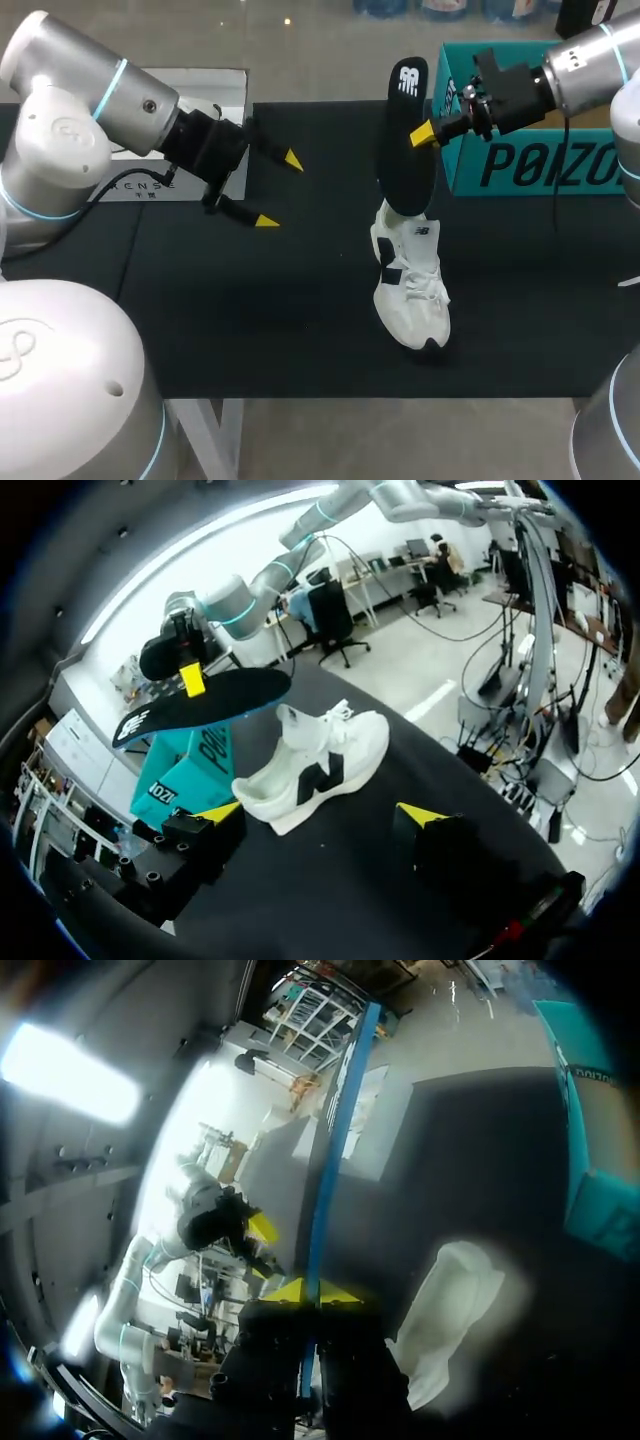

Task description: Take the shoe out of the shoebox, open the shoe tongue, remove and reinsert the insole, then place the shoe into the shoebox

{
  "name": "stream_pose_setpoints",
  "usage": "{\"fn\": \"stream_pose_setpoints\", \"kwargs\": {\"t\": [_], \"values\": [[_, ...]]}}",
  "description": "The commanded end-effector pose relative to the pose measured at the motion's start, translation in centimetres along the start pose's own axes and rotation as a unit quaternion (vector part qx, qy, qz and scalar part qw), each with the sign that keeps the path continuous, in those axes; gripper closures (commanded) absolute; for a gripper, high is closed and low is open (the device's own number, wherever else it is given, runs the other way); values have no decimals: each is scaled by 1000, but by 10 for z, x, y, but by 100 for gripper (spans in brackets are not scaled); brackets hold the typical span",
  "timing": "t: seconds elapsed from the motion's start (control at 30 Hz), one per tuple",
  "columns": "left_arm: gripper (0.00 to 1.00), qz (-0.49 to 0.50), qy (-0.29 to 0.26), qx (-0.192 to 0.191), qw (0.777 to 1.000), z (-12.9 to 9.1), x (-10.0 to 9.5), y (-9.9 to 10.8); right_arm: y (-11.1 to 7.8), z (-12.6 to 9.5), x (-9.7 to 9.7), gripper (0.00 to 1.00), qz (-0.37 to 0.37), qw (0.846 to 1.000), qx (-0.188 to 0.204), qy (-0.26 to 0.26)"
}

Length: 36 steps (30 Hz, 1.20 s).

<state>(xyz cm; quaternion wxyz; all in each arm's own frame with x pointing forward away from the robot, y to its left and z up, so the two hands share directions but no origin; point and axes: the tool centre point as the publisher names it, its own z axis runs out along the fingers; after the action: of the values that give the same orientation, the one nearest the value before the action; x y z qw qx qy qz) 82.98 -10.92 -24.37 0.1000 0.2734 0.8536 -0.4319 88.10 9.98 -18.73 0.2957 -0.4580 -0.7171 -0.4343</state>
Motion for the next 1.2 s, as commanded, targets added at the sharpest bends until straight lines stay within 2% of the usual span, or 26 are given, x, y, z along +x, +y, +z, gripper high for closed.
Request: {"fn": "stream_pose_setpoints", "kwargs": {"t": [0.03,0.13,0.37,0.53,0.8,0.93,1.2], "values": [[0,0,-4,-5,1000,2,4,-4,0,1,0,100,0,1000,0,0],[0,0,-4,-5,1000,2,4,-4,0,1,0,100,0,1000,0,0],[0,0,-4,-5,1000,2,4,-4,13,16,-17,100,-16,1000,0,9],[0,0,-4,-5,1000,2,4,-4,27,39,-34,100,-29,999,0,40],[0,0,-4,-5,1000,2,4,-4,46,71,-49,100,-87,994,6,68],[0,0,-4,-5,1000,2,4,-4,57,72,-60,100,-107,991,4,82],[0,0,-4,-5,1000,2,4,-4,75,64,-90,100,-118,990,-2,72]]}}
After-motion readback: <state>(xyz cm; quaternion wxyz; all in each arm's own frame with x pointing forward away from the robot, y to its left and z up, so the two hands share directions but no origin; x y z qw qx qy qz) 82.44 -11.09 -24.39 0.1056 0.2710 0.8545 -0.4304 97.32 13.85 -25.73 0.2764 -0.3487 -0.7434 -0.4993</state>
